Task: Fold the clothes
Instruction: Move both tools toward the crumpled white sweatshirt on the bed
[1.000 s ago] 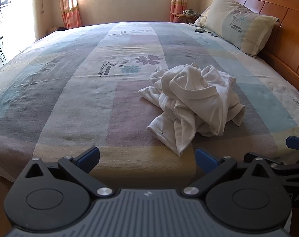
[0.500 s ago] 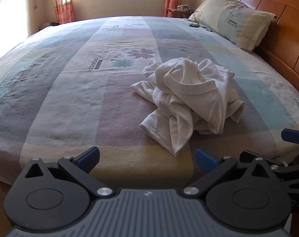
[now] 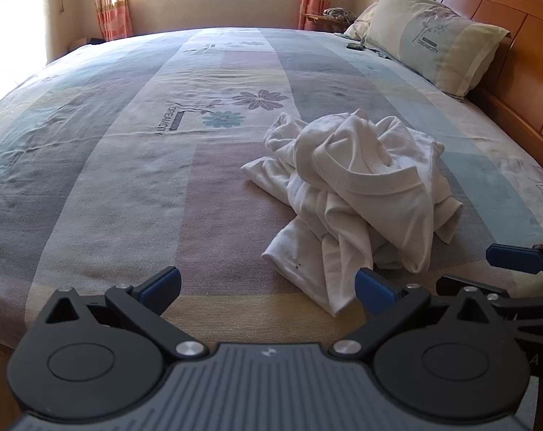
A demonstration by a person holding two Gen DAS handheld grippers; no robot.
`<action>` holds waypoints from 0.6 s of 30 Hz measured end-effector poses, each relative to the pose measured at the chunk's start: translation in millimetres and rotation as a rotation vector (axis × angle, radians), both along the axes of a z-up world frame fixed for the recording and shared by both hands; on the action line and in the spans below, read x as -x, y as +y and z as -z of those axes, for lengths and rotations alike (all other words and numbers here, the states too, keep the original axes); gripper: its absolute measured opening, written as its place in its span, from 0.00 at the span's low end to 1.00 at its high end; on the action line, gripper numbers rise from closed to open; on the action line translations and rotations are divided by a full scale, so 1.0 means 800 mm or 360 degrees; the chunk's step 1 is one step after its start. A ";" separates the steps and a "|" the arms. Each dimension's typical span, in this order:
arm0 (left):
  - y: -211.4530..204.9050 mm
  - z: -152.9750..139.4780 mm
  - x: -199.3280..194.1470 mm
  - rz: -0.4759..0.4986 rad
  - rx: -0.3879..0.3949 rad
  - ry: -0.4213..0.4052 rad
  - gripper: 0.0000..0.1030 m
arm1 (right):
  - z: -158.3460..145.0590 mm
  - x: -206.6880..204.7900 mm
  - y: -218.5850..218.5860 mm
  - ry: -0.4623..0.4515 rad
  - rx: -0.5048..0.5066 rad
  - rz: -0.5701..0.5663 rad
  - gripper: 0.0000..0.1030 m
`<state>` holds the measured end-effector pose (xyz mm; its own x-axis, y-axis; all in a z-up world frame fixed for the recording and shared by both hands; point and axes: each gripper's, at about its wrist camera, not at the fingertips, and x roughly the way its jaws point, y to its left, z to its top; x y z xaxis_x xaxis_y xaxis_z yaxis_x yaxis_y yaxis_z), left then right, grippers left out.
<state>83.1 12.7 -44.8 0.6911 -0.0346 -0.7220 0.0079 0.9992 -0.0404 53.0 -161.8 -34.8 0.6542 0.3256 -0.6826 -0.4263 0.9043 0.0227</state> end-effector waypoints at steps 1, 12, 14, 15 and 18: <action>0.000 0.000 -0.002 0.0000 -0.0009 -0.0008 0.99 | 0.001 -0.004 0.001 0.0002 0.0002 -0.0008 0.64; 0.001 0.006 -0.027 0.0036 -0.0023 -0.0038 0.99 | 0.009 -0.042 0.017 0.0014 -0.0010 -0.0121 0.35; 0.001 0.008 -0.031 0.0040 -0.0018 -0.0035 0.99 | 0.011 -0.049 0.021 0.0030 -0.0030 -0.0158 0.35; 0.002 0.008 -0.033 0.0041 -0.0015 -0.0033 0.99 | 0.013 -0.052 0.024 0.0039 -0.0038 -0.0177 0.35; 0.001 0.012 -0.039 0.0067 0.0001 -0.0011 0.99 | 0.018 -0.059 0.030 0.0044 -0.0003 -0.0225 0.15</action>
